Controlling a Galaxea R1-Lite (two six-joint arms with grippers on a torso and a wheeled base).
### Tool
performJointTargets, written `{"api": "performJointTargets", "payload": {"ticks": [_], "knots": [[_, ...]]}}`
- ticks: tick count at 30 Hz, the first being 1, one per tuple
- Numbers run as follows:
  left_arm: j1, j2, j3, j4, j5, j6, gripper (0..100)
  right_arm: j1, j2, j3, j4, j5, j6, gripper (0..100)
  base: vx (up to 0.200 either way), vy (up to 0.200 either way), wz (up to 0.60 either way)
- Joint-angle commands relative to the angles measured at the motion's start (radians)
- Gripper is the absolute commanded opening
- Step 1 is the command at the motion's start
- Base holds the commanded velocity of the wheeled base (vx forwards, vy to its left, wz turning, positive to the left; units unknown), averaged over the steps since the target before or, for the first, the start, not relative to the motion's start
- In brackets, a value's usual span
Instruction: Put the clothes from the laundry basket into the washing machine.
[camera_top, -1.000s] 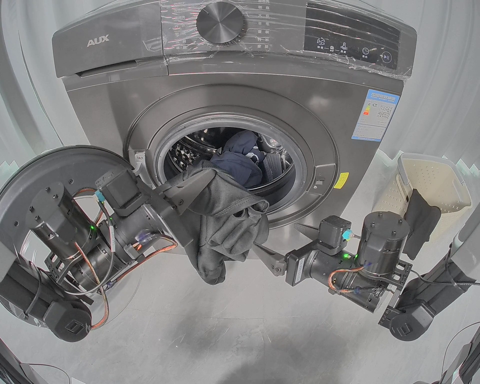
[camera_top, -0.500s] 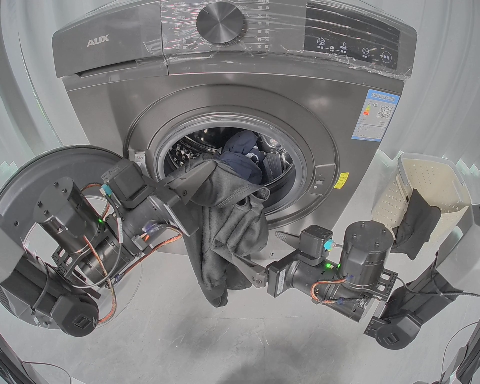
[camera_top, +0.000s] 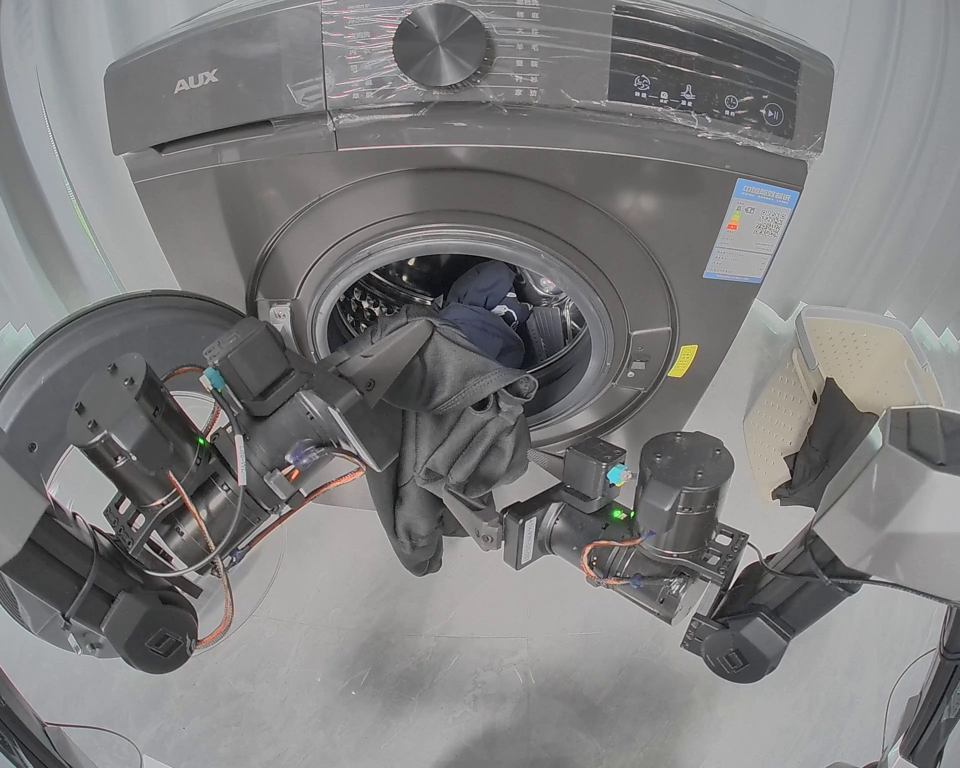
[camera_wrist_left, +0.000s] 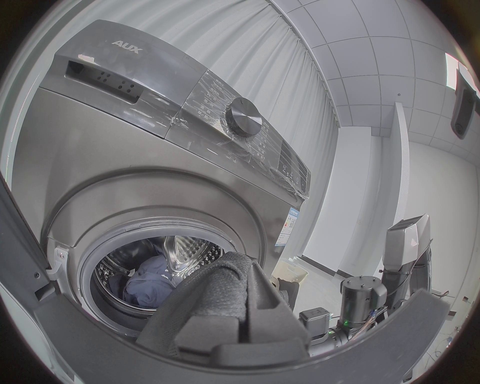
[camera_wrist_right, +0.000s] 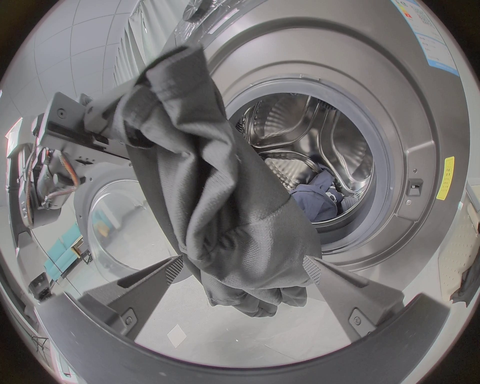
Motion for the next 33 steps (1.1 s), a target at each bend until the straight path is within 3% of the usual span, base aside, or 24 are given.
{"api": "performJointTargets", "payload": {"ticks": [1, 12, 22, 33], "knots": [[0.001, -0.004, 0.001, 0.000, 0.000, 0.000, 0, -0.022, 0.039, -0.025, -0.002, -0.003, -0.005, 100, 0.000, 0.000, 0.00], [0.001, -0.004, 0.001, -0.001, -0.001, -0.002, 0, -0.131, 0.016, -0.041, 0.000, -0.007, -0.005, 100, 0.000, 0.000, 0.00], [0.001, -0.005, 0.001, 0.000, -0.001, -0.017, 0, -0.119, 0.023, -0.041, 0.000, -0.007, -0.005, 100, 0.000, 0.000, 0.00], [0.002, -0.002, -0.007, -0.001, 0.002, -0.016, 0, -0.034, -0.017, 0.070, -0.009, -0.001, -0.011, 100, 0.000, 0.000, 0.00]]}}
